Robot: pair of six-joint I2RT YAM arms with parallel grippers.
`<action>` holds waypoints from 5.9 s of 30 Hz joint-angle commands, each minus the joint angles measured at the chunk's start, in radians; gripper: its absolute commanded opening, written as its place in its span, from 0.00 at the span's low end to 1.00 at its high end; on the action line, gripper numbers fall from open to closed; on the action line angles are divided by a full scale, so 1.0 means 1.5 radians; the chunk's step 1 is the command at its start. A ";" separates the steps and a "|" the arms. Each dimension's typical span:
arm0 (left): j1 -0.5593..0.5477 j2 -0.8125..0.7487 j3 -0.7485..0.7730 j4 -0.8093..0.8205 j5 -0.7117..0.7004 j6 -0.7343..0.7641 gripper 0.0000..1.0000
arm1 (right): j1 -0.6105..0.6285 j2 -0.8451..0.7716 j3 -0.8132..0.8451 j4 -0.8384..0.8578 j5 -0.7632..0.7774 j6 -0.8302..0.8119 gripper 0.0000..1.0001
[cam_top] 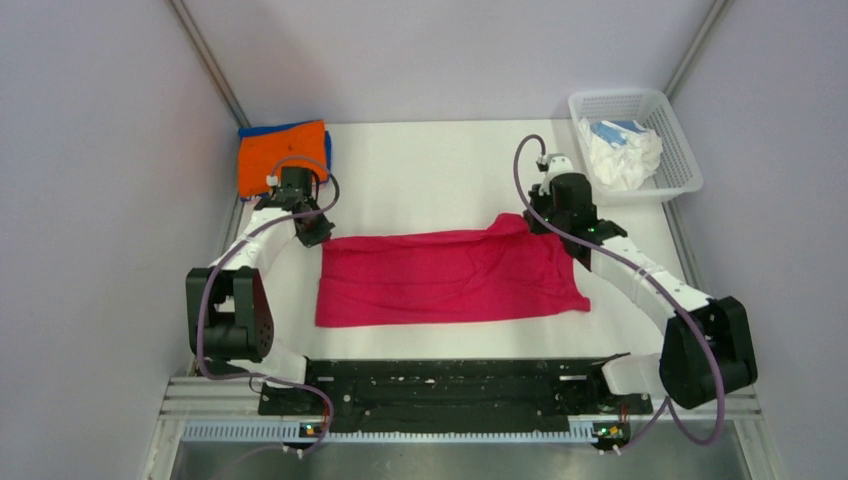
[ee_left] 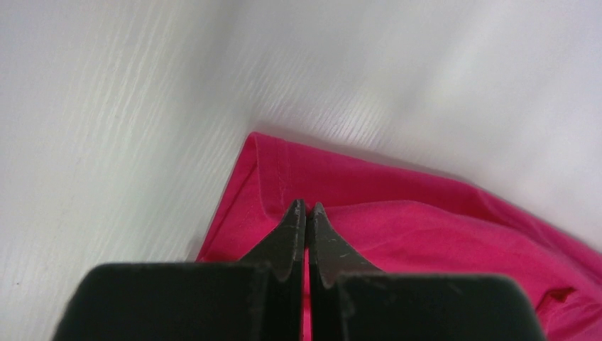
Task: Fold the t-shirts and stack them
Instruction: Fold the other side of the tshirt into a rectangle, then rotate the tshirt 90 degrees, then grab the bottom of the folded rectangular tshirt with both arms
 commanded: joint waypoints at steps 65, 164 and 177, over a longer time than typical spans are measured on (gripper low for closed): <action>-0.097 -0.004 -0.106 0.135 0.235 -0.025 0.99 | -0.005 -0.138 -0.158 -0.161 -0.225 0.282 0.99; -0.450 -0.312 -0.474 0.153 0.210 -0.273 0.00 | 0.307 -0.032 -0.291 -0.039 -0.262 0.397 0.00; -0.468 -0.390 -0.372 0.115 0.147 -0.287 0.00 | 0.318 -0.111 -0.199 -0.107 -0.229 0.317 0.00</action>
